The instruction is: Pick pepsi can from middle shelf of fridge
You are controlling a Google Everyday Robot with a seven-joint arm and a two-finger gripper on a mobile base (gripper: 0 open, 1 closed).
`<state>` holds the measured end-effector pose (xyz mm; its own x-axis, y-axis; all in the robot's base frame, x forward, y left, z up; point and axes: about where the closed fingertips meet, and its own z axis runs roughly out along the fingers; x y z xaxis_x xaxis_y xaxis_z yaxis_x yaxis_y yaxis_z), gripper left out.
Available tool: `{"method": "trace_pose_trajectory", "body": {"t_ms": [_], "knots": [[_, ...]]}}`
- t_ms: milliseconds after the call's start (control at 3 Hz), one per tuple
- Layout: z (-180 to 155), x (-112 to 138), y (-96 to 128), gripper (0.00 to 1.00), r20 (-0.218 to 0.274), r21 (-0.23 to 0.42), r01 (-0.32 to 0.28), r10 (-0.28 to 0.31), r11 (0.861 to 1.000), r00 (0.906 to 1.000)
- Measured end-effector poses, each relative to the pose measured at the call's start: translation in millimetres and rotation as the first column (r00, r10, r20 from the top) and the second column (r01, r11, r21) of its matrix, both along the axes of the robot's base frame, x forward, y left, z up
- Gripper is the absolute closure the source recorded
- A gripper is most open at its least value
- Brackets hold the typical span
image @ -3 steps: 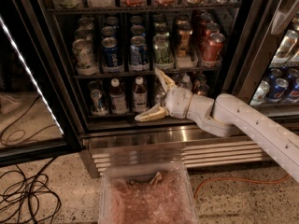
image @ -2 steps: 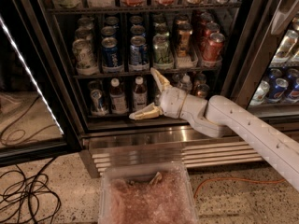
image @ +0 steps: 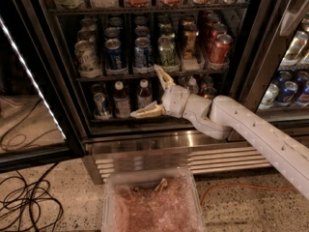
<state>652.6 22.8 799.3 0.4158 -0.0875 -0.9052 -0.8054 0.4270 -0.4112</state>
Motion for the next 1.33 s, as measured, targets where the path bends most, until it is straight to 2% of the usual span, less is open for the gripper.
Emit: {"method": "trace_pose_trajectory", "body": {"t_ms": [333,667,1000,1333], "knots": [[1.7,-5.1,0.4,0.0,-0.022,-0.056,0.022,-0.023,0.998,0.9995],[23.5,-7.2,7.8,0.0,-0.017,-0.128,0.02,-0.023,0.992,0.9996],[19.7,-9.7,10.4,0.0,-0.021,-0.116,0.016,-0.019,0.993,0.9996],[12.6,-5.6,6.2,0.0,-0.037,-0.121,0.046,-0.051,0.992,0.998]]}}
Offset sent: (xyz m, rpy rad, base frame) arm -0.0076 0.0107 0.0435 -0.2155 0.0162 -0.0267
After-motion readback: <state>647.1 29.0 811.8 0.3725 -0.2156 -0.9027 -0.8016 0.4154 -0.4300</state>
